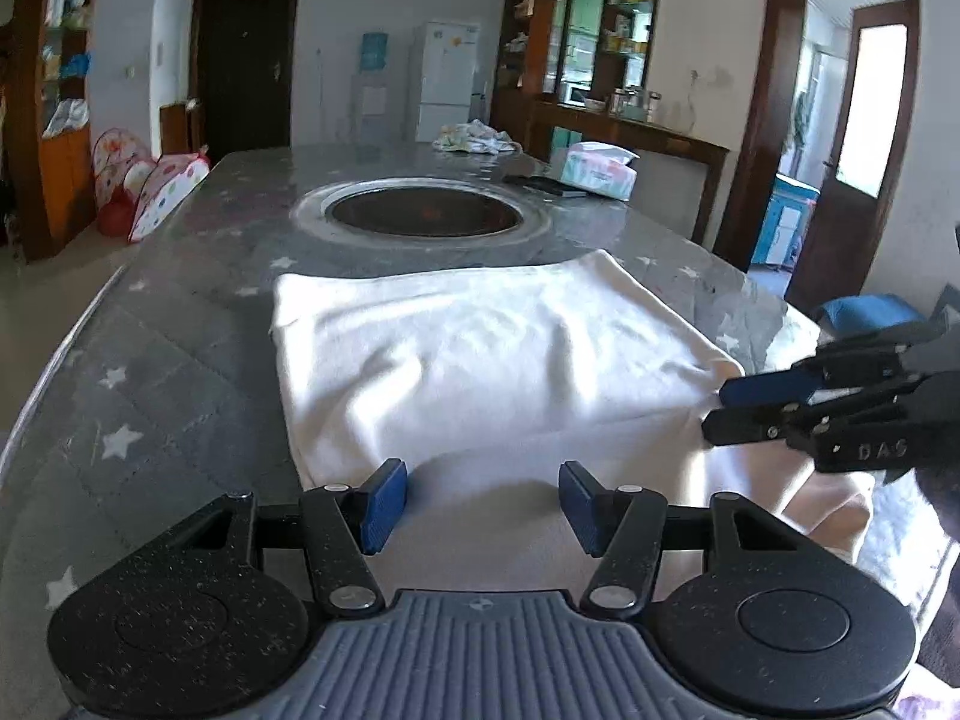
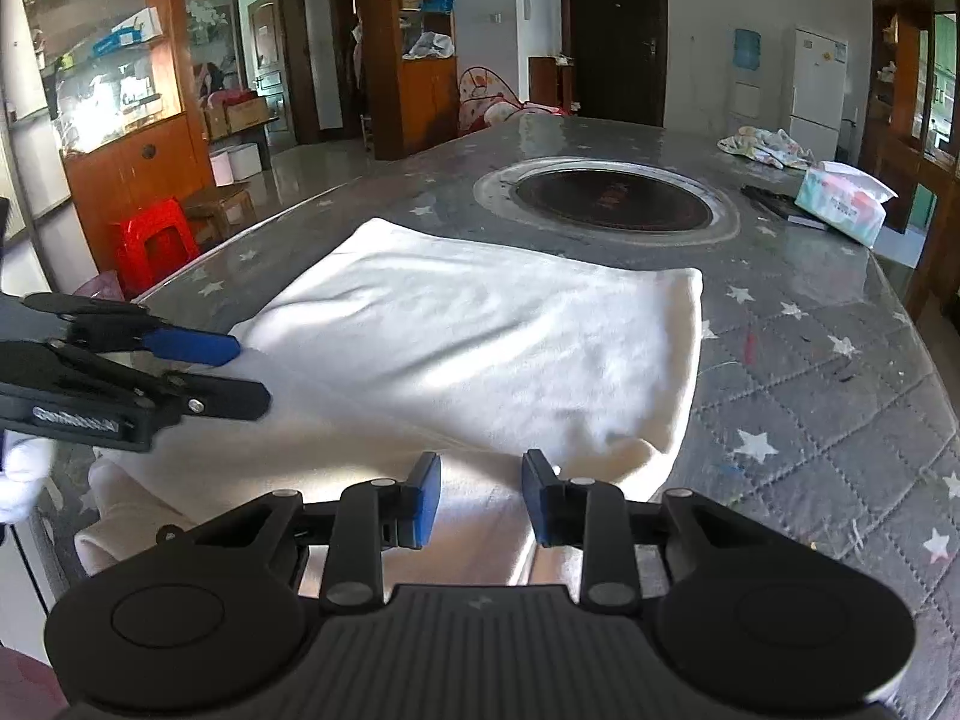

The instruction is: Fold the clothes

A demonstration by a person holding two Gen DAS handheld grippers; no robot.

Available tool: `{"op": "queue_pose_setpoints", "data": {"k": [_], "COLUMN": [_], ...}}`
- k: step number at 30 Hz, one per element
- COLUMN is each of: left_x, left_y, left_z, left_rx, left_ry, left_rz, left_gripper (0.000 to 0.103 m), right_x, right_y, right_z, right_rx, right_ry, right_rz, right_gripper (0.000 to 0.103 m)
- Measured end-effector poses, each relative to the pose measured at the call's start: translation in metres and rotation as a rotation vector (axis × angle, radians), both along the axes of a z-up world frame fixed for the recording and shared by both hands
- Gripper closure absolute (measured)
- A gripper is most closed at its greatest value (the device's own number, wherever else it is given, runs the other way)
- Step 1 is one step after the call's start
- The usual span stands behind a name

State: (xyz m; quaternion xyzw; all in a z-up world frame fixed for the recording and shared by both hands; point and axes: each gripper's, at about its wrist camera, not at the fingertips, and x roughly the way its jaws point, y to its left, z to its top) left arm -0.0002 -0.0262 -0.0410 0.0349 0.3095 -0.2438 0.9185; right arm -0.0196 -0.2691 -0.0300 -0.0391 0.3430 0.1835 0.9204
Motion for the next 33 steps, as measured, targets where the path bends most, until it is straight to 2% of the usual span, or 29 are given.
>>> {"op": "queue_pose_setpoints", "data": {"k": [2,12,15,23,28,33], "left_x": [-0.002,-0.01,-0.014,-0.018,-0.037,-0.05], "left_y": [-0.002,0.002,0.002,0.002,0.004,0.002], "left_z": [0.0,0.01,0.014,0.004,0.012,0.009], "left_rx": [0.014,-0.035,-0.053,-0.014,-0.027,-0.027], "left_ry": [-0.007,-0.016,-0.032,0.001,-0.019,-0.005], "left_rz": [-0.004,0.012,0.007,0.007,-0.024,-0.054], "left_gripper": [0.041,0.041,0.037,0.038,0.038,0.038], "right_x": [0.001,-0.004,-0.005,-0.012,-0.027,-0.041], "right_y": [0.0,-0.002,-0.002,-0.002,0.0,0.009], "right_z": [-0.001,-0.001,0.001,-0.003,0.008,0.012], "right_rx": [-0.003,0.023,0.021,-0.02,-0.04,-0.056], "right_ry": [-0.001,-0.01,-0.02,-0.017,-0.044,-0.061], "right_rz": [0.003,-0.011,-0.014,0.001,0.046,0.126], "right_gripper": [0.074,0.072,0.066,0.066,0.066,0.066]}}
